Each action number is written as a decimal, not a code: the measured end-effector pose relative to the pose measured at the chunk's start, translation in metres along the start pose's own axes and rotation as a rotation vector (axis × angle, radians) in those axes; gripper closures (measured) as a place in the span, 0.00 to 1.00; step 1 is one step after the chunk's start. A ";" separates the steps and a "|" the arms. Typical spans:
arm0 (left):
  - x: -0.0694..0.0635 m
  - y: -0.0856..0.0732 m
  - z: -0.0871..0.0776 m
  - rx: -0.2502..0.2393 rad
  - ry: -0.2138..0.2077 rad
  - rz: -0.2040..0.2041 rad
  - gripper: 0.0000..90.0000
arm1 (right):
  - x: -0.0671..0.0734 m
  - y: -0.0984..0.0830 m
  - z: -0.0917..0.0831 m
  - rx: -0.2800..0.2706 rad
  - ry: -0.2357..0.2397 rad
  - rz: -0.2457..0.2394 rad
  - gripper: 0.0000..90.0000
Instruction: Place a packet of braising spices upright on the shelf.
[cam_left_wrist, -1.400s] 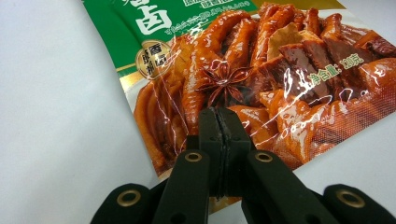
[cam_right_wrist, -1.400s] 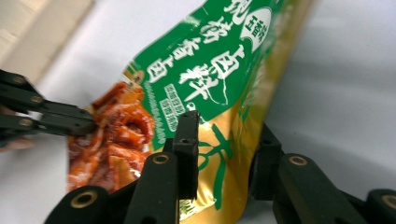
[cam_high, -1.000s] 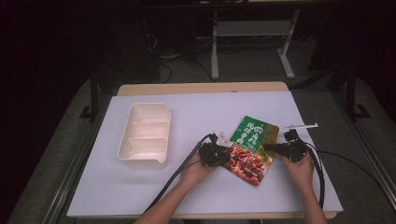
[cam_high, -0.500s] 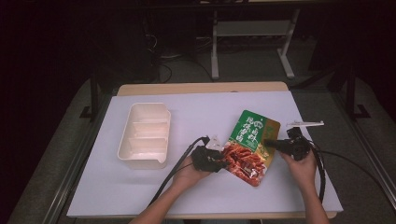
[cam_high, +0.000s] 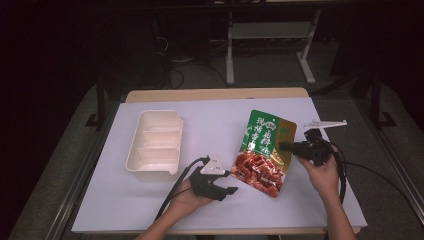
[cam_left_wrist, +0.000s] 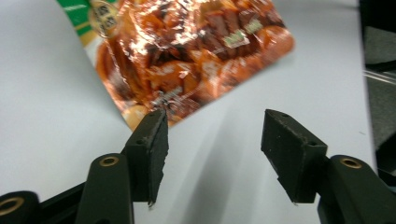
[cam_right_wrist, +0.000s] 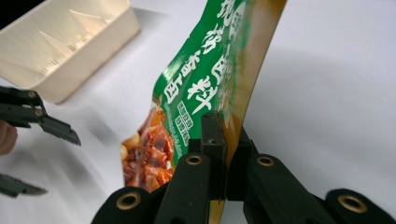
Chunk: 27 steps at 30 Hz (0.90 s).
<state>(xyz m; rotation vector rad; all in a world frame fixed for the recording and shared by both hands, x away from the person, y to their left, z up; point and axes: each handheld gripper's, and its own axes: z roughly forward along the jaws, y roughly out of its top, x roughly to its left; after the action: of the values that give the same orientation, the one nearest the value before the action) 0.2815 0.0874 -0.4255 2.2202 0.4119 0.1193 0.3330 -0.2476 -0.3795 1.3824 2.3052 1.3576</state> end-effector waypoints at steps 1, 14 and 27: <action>0.000 0.000 0.000 0.000 0.000 0.000 0.43 | 0.000 0.000 0.000 0.000 0.000 0.000 0.99; -0.014 -0.025 -0.034 -0.065 -0.010 0.012 0.39 | 0.050 0.035 -0.010 -0.035 0.052 -0.105 0.99; -0.017 -0.048 -0.060 -0.099 0.010 0.005 0.36 | 0.085 0.059 -0.005 -0.033 0.042 -0.202 1.00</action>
<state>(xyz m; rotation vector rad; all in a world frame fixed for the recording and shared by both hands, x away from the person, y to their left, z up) 0.2401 0.1538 -0.4238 2.1242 0.3974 0.1510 0.3193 -0.1758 -0.3053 1.0875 2.3623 1.3667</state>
